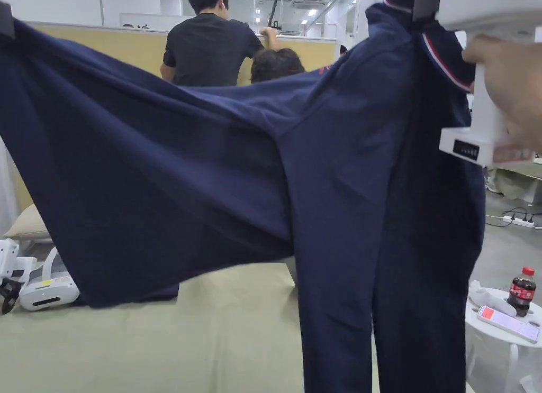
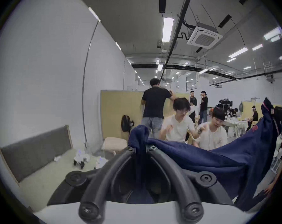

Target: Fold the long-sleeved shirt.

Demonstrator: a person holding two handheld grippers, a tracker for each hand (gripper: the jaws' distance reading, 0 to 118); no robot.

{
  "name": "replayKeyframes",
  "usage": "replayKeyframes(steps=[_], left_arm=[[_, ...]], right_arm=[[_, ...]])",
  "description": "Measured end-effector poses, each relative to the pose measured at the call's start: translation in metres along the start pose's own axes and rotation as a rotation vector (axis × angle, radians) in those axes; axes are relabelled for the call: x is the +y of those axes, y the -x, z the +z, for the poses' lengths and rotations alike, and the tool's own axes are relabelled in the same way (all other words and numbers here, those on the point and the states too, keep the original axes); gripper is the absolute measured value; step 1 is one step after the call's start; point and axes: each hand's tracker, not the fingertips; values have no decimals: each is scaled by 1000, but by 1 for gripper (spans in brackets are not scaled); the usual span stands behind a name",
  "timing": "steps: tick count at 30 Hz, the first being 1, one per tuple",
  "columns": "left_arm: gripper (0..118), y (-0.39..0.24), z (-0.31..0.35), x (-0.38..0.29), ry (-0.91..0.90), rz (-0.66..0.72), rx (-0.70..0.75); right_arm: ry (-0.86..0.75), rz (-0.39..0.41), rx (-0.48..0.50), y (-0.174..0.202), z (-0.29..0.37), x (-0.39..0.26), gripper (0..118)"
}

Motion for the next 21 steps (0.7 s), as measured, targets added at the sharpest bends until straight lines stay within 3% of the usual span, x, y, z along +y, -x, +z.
replayKeyframes(steps=[2,5,10,16,21], left_arm=[[6,-4,-8,25,-52,-12,18],[6,-2,-9,46,-104,-8,21],[6,-2,-8,13,-105,-51,5],[6,4,-11,-116,61,-28,-82],[6,-2,31,-244,202,25,-170]], right_arm=[[-34,-38,0,1,-12,24,15],[-74,-26,-15,-1,-32,44,15],[-108,-16,19,-7,-33,17,15],[-7,-185,134,-22,-11,-138,15],[149,-206,177,-21,43,-289,15]])
